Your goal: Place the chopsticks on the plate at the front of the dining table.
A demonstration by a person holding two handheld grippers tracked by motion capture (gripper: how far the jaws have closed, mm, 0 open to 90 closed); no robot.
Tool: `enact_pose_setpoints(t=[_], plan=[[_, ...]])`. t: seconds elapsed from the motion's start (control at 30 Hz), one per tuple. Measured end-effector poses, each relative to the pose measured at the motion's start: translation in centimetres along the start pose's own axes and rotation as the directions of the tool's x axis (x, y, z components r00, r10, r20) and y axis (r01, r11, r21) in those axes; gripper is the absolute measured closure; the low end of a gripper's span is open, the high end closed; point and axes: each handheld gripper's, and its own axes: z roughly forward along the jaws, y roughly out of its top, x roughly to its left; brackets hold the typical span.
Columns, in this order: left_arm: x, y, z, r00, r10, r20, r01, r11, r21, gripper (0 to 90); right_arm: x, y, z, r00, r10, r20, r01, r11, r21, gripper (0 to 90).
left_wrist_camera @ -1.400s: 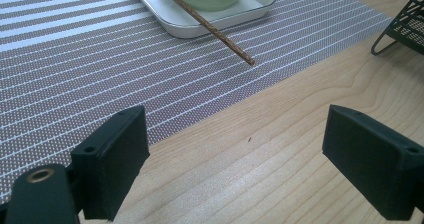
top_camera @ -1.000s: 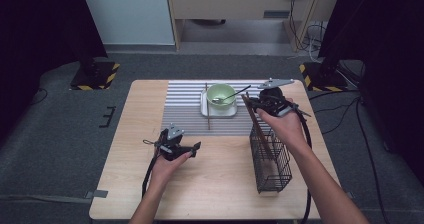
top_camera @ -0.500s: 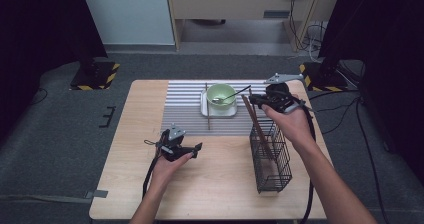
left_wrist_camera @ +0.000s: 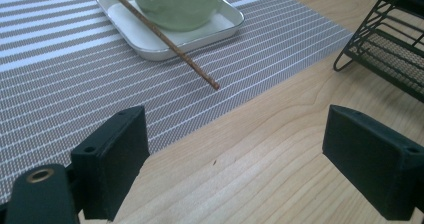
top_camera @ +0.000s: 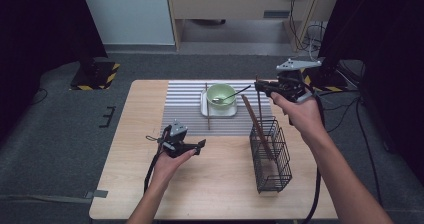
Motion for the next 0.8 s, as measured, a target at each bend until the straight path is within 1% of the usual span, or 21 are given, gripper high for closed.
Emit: enact_pose_setpoints(t=[0.17,0.23,0.3,0.47,0.57,0.63,0.8], plan=[[-0.5,0.6,0.2,1.0000,0.002,-0.006,-0.002,1.0000,0.000,11.0,-0.2,1.1,-0.9,1.0000,-0.004,-0.001,0.004,1.000,-0.024,84.6],[-0.6,0.8,0.3,0.9999,-0.008,-0.014,0.008,0.9999,-0.007,11.7,-0.2,1.5,-1.1,1.0000,-0.005,-0.003,0.005,0.999,-0.032,84.6],[-0.7,0.8,0.3,0.9996,-0.021,-0.021,0.021,0.9997,-0.011,12.7,-0.2,1.9,-1.3,0.9999,-0.012,0.000,0.012,1.000,-0.029,84.6],[-0.8,1.1,0.0,0.9993,-0.021,-0.031,0.020,0.9996,-0.019,13.1,0.0,2.7,-1.7,0.9998,-0.016,-0.007,0.016,0.999,-0.043,84.6],[-0.9,1.4,-0.4,0.9993,-0.018,-0.034,0.018,0.9996,-0.022,13.0,0.3,3.4,-2.1,0.9996,-0.023,-0.016,0.022,0.998,-0.056,84.7],[-0.9,1.6,-0.6,0.9992,-0.025,-0.031,0.024,0.9992,-0.032,13.0,0.6,4.0,-2.4,0.9993,-0.025,-0.027,0.023,0.997,-0.069,84.7],[-1.1,2.2,-0.9,0.9991,-0.019,-0.037,0.018,0.9990,-0.041,13.0,1.1,4.8,-2.6,0.9986,-0.040,-0.034,0.038,0.997,-0.070,84.7]])
